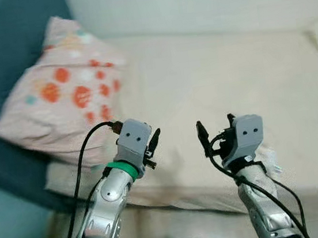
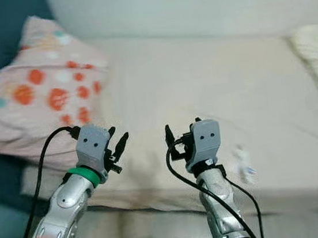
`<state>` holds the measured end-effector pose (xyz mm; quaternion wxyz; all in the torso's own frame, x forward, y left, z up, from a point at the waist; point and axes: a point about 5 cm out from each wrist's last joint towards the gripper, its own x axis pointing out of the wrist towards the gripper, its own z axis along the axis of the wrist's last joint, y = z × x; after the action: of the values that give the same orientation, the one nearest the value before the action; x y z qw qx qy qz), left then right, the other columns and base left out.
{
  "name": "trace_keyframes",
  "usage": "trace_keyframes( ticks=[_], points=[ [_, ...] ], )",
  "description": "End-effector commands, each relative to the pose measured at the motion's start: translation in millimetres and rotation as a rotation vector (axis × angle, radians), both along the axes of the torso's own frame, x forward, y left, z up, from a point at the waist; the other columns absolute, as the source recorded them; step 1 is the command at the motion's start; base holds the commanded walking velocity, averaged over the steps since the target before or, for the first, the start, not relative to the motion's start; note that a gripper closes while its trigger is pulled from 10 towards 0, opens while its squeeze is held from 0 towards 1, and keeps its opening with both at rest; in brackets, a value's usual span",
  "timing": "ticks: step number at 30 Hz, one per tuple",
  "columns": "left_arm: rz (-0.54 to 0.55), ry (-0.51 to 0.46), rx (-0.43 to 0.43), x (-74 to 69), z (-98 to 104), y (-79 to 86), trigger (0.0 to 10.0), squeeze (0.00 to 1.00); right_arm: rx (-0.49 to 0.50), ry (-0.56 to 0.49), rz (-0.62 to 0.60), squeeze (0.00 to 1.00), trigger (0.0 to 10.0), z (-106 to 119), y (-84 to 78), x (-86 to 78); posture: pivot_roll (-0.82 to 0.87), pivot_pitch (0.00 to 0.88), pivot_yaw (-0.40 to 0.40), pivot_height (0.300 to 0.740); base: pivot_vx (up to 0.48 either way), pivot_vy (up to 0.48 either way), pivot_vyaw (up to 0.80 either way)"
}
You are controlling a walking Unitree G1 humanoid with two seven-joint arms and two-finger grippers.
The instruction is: Clean up the room
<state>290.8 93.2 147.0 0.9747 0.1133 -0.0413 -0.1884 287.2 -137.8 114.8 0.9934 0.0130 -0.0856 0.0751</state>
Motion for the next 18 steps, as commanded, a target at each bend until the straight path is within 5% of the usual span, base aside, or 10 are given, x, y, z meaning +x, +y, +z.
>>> trace_keyframes(
  ticks=[1,18],
  points=[
    [-0.004,0.032,0.011,-3.1,-9.5,-0.8,10.0,0.0,0.0,0.03,-0.007,0.0,10.0,-6.9,-0.9,-1.7,-0.02,0.1,0.045,0.74,0.0,-0.292,0.0],
    [-0.007,0.035,0.013,-2.6,-10.1,-0.9,10.0,0.0,-0.003,0.029,-0.012,0.0,10.0,-7.1,-1.7,-1.5,-0.03,0.103,0.051,0.74,0.0,-0.292,0.0]
  ],
)
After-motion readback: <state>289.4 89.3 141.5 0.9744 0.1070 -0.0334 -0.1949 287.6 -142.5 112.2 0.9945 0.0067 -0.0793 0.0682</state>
